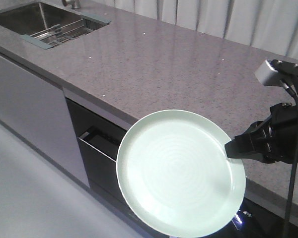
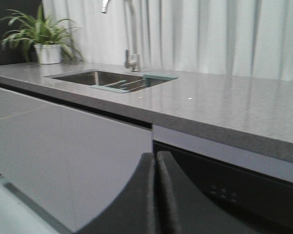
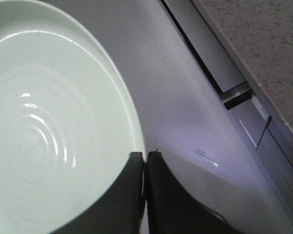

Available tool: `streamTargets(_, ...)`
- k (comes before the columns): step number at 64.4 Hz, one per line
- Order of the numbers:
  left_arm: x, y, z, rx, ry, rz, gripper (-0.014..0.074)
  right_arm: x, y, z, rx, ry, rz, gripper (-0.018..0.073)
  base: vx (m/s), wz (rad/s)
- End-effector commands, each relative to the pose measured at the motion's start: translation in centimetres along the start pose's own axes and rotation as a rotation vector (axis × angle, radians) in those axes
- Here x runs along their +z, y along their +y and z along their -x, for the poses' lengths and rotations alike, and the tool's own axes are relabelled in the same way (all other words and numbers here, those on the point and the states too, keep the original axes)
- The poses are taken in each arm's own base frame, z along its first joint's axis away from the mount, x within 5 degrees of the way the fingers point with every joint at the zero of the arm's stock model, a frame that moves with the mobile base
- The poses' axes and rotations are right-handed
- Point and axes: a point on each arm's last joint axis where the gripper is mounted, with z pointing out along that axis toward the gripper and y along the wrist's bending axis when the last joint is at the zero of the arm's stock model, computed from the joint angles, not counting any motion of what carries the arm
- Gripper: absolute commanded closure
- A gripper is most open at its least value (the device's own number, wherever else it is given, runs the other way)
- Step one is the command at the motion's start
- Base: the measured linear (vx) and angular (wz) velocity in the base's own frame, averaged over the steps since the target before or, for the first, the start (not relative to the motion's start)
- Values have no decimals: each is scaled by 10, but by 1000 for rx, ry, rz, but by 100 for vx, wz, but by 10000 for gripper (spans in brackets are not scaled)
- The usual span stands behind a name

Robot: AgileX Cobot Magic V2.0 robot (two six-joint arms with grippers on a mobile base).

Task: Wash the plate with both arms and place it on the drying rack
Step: 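Drive the base along the counter carrying the plate in the right gripper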

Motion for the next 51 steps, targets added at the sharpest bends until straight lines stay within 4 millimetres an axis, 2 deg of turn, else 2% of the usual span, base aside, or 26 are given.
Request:
streamTargets(1,-3,-1,18,-13,-121,-6,603,-11,8,7,-13,-80,23,564,-10,40)
streamTargets(51,-3,-1,18,-13,-121,-6,603,-11,8,7,-13,-80,23,564,-9,36)
